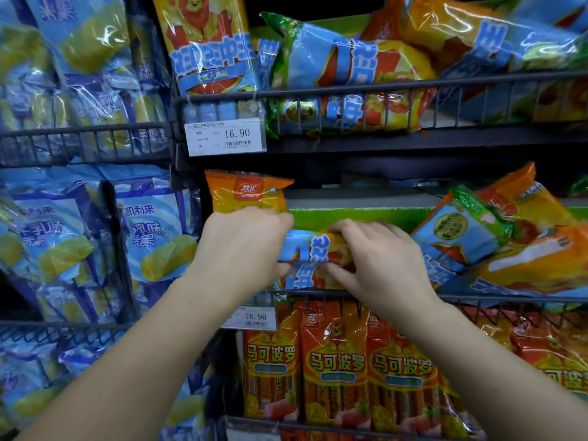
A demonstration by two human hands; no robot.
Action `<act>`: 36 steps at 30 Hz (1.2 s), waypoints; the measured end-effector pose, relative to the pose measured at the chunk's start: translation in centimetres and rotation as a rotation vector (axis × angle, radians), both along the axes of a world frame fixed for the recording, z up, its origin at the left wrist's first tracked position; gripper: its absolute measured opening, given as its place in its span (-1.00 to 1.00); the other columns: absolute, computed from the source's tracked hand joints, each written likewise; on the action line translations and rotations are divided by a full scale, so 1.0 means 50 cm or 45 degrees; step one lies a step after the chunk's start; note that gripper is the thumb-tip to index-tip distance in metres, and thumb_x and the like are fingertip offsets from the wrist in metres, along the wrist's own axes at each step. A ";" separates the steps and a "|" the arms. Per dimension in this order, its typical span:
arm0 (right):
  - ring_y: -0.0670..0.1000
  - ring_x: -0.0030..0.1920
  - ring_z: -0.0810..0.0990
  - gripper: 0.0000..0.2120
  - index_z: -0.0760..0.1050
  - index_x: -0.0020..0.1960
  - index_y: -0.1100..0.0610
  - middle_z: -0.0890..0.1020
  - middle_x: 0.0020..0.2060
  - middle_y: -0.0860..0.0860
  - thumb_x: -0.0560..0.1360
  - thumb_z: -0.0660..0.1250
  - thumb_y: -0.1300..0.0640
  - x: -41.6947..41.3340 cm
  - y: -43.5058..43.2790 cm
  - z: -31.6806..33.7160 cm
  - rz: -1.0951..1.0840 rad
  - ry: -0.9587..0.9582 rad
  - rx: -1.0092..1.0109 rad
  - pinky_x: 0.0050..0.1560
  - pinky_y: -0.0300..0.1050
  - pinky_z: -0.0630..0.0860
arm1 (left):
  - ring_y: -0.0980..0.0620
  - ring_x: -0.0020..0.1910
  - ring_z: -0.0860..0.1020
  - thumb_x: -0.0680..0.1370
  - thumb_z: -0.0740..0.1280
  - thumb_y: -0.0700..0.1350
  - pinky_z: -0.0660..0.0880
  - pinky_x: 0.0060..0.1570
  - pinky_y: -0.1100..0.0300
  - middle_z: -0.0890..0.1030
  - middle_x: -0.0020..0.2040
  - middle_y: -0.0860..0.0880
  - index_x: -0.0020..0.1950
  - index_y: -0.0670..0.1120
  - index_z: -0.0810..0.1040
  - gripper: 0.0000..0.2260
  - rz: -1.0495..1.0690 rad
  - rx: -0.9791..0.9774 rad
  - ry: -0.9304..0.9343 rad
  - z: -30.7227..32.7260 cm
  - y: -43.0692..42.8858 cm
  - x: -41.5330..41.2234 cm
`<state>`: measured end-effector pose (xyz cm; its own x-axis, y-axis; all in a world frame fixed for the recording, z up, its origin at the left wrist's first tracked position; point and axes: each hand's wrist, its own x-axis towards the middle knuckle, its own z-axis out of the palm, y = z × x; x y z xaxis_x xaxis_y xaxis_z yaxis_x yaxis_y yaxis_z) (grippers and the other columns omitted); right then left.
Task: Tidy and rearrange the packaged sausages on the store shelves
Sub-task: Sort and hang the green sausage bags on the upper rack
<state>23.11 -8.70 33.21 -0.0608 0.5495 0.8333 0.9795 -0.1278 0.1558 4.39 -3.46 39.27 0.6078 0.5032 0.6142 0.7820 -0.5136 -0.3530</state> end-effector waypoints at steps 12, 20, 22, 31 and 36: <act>0.16 0.34 0.42 -0.34 0.39 0.36 0.18 0.49 0.28 0.11 0.42 0.41 -0.19 0.004 -0.002 0.003 0.100 0.203 0.127 0.38 0.08 0.37 | -0.04 -0.07 0.58 0.38 0.49 0.21 0.34 -0.29 0.12 0.57 -0.14 0.18 0.11 0.22 0.47 -0.63 -0.189 -0.360 -0.587 -0.039 0.024 -0.033; 0.01 0.56 0.06 -0.10 0.03 0.58 0.14 0.11 0.54 0.08 0.44 0.48 -0.02 0.001 -0.013 0.015 0.484 0.564 0.338 0.51 -0.27 0.01 | 0.08 -0.23 0.64 0.30 0.58 0.13 0.61 -0.29 -0.05 0.65 -0.19 0.16 -0.03 0.13 0.56 -0.67 -0.639 -0.662 -1.219 -0.053 0.045 -0.045; 0.00 0.56 0.08 -0.07 0.00 0.58 0.18 0.15 0.52 0.09 0.44 0.49 -0.02 0.000 -0.016 0.015 0.479 0.618 0.347 0.52 -0.21 0.06 | 0.07 -0.25 0.67 0.37 0.59 -0.05 0.61 -0.40 0.07 0.67 -0.17 0.12 -0.01 0.09 0.58 -0.72 -0.777 -0.803 -1.381 -0.053 0.037 -0.039; -0.21 0.17 0.57 -0.02 -0.03 0.58 -0.02 0.57 0.20 -0.14 0.35 0.38 -0.31 -0.026 -0.030 0.025 0.719 1.091 0.114 0.14 -0.12 0.59 | -0.08 -0.22 0.71 0.43 0.53 -0.15 0.62 -0.38 0.01 0.70 -0.10 -0.02 0.08 -0.02 0.56 -0.73 -0.990 -1.083 -1.735 -0.081 0.015 0.024; -0.26 0.01 0.60 -0.31 0.13 0.53 0.03 0.61 0.01 -0.15 0.52 0.42 0.07 -0.029 -0.014 0.027 0.749 1.150 0.104 -0.07 -0.39 0.52 | -0.01 -0.16 0.71 0.42 0.54 -0.16 0.65 -0.32 -0.02 0.70 -0.05 0.02 0.15 -0.05 0.54 -0.66 -0.975 -1.214 -1.760 -0.096 0.011 0.046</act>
<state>21.65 -9.41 34.55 0.3581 0.5755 0.7352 0.6395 0.4225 -0.6423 6.68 -2.93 34.46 0.2146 0.8266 0.5203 -0.2462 -0.4697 0.8478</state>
